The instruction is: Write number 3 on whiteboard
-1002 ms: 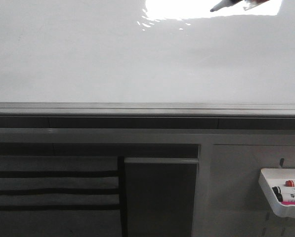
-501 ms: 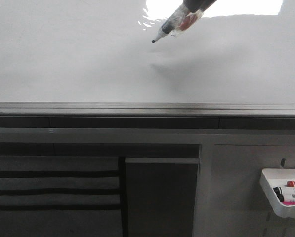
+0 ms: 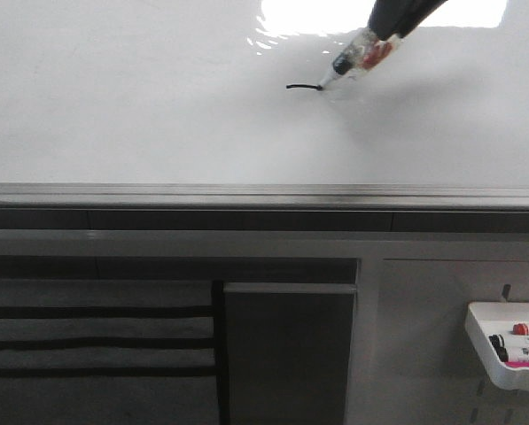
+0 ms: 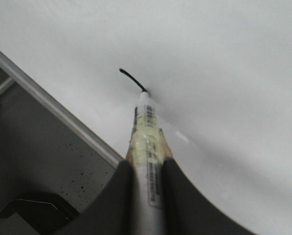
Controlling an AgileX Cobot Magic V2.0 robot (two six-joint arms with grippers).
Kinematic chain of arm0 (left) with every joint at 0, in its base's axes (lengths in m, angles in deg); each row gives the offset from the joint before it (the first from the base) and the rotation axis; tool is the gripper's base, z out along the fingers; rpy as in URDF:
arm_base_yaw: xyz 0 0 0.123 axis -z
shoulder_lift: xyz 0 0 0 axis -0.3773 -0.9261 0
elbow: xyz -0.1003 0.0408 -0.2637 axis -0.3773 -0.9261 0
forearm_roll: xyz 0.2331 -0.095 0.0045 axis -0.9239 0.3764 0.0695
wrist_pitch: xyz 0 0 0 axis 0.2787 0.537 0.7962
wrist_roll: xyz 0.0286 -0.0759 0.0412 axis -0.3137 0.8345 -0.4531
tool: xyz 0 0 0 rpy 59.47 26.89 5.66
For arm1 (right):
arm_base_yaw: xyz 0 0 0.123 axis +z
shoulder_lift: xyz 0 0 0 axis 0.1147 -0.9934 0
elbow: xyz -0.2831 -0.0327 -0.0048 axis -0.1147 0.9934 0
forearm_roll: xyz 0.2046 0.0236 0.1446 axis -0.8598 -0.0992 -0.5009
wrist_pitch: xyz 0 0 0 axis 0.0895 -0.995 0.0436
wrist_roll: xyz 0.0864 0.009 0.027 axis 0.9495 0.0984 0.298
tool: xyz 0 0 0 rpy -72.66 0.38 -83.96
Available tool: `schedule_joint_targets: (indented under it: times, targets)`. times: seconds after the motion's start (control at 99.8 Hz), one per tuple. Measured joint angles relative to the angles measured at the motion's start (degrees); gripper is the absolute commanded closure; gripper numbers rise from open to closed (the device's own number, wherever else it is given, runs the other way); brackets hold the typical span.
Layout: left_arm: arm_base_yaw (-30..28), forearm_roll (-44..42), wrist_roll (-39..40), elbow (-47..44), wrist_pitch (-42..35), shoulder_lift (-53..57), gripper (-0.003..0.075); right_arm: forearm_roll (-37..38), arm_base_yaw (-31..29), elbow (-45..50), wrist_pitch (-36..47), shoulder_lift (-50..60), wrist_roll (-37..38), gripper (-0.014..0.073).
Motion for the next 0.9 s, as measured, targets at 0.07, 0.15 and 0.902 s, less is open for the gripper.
schedule_joint_targets:
  times: [0.07, 0.15, 0.902]
  targets:
    - [0.0, 0.0, 0.0, 0.0, 0.0, 0.0, 0.0294, 0.0, 0.47, 1.93, 0.48, 0.15, 0.37, 0.0585]
    - [0.0, 0.1, 0.0, 0.0, 0.0, 0.0, 0.0294, -0.11, 2.15, 3.53, 2.13, -0.56, 0.49, 0.0585]
    - [0.0, 0.1, 0.0, 0.0, 0.0, 0.0, 0.0294, -1.24, 8.01, 7.05, 6.21, 0.31, 0.61, 0.0585]
